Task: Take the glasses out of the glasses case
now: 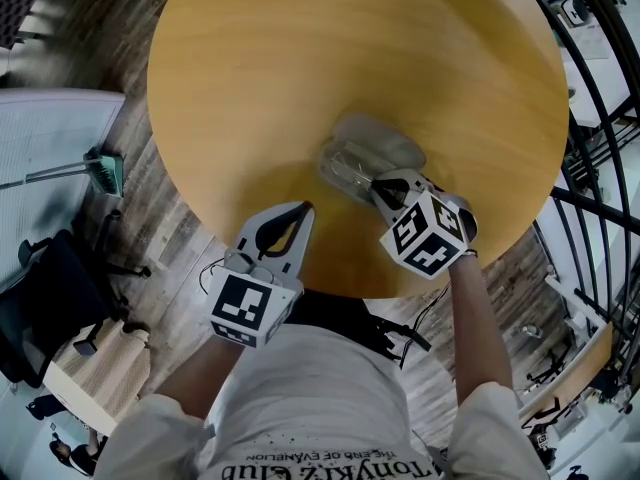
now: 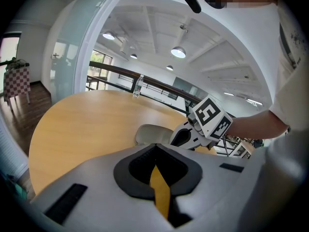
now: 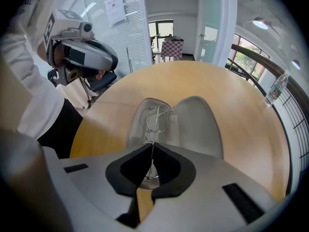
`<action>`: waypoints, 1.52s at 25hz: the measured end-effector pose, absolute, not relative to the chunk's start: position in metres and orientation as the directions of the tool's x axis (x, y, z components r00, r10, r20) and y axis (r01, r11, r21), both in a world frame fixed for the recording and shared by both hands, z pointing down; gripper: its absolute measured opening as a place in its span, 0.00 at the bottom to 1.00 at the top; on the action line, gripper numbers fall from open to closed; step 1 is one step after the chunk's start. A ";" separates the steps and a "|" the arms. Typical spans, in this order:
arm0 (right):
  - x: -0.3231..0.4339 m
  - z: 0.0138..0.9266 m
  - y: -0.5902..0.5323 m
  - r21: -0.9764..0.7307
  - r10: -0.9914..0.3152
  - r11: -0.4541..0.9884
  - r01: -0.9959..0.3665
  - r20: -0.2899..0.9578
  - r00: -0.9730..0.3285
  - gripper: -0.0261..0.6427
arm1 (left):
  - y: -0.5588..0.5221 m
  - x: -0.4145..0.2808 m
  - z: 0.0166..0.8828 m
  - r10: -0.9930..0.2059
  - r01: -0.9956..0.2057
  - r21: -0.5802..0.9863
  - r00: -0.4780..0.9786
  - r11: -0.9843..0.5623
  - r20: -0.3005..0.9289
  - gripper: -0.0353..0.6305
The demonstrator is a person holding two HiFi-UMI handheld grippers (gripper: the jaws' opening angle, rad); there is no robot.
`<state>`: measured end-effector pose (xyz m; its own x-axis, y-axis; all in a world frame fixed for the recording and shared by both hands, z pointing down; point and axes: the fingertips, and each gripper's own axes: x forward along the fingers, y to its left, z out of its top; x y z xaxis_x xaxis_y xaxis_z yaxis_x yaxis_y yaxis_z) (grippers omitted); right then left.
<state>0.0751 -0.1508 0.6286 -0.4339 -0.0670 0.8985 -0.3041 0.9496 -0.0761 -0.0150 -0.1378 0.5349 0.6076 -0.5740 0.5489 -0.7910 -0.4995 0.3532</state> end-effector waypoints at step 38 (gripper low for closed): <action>0.069 0.427 -0.055 -0.034 -0.426 0.805 -0.592 0.661 -0.617 0.09 | -0.055 -0.023 0.409 -0.634 -0.746 0.227 0.657 -0.627 0.408 0.09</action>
